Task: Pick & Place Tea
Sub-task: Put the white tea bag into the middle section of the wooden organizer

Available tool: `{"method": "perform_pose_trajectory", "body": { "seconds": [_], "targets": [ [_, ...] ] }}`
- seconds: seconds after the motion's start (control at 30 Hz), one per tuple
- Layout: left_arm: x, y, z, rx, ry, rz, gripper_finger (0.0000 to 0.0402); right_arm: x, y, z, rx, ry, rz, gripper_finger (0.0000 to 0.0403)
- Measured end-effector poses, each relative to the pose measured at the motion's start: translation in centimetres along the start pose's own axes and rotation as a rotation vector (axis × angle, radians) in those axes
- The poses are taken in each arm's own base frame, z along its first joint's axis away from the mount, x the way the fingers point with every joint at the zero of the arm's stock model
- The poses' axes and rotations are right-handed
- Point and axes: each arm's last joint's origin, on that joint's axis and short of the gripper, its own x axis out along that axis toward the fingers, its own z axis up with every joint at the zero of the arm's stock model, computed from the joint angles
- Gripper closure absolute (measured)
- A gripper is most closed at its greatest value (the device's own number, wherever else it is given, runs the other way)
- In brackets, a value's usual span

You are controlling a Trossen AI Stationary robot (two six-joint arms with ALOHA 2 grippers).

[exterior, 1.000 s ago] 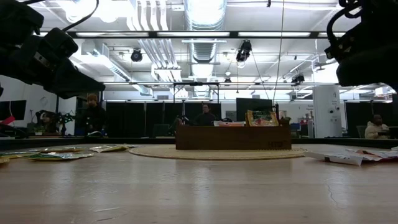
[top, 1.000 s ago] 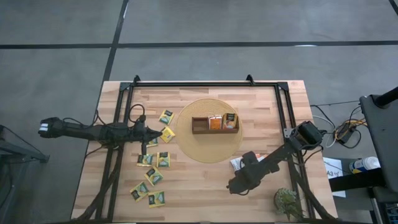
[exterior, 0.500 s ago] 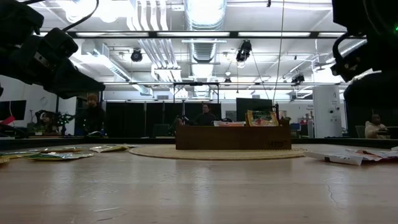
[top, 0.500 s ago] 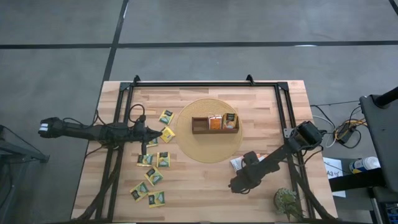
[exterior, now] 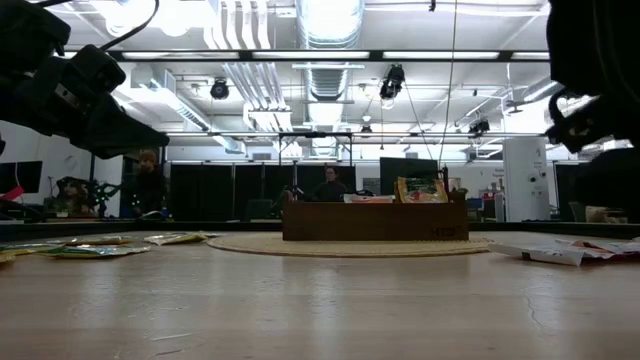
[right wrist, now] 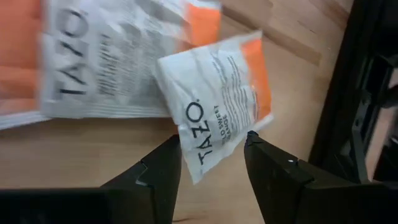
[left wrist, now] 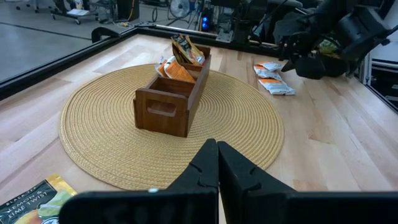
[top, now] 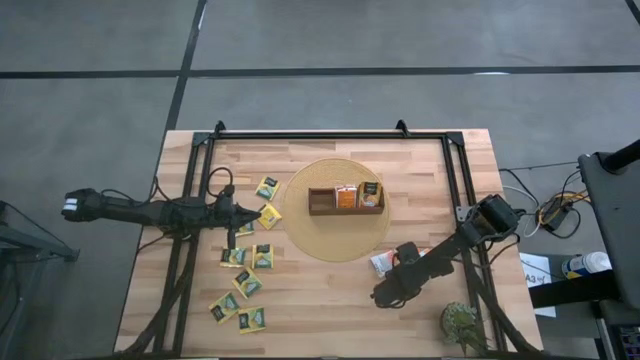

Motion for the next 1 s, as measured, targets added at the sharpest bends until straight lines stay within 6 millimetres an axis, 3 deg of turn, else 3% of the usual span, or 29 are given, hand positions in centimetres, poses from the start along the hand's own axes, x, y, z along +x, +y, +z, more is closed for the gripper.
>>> {"method": "perform_pose_trajectory", "body": {
  "seconds": [0.2, 0.43, 0.7, 1.0],
  "targets": [
    [0.0, 0.0, 0.0, 0.000, 0.000, 0.000, 0.0402, 0.5, -0.1, -0.2, 0.003, 0.079, -0.030, 0.0268],
    [0.0, 0.0, 0.0, 0.000, 0.000, 0.000, 0.0402, 0.6, 0.3, -0.3, -0.051, 0.095, 0.018, 0.0383],
    [0.0, 0.0, 0.0, 0.000, 0.000, 0.000, 0.0402, -0.4, 0.6, -0.5, -0.069, 0.103, 0.046, 0.0394],
    [0.0, 0.0, 0.0, 0.000, 0.000, 0.000, 0.0402, -4.4, -0.2, -0.4, -0.083, 0.053, 0.008, 0.0394]
  ]
}}
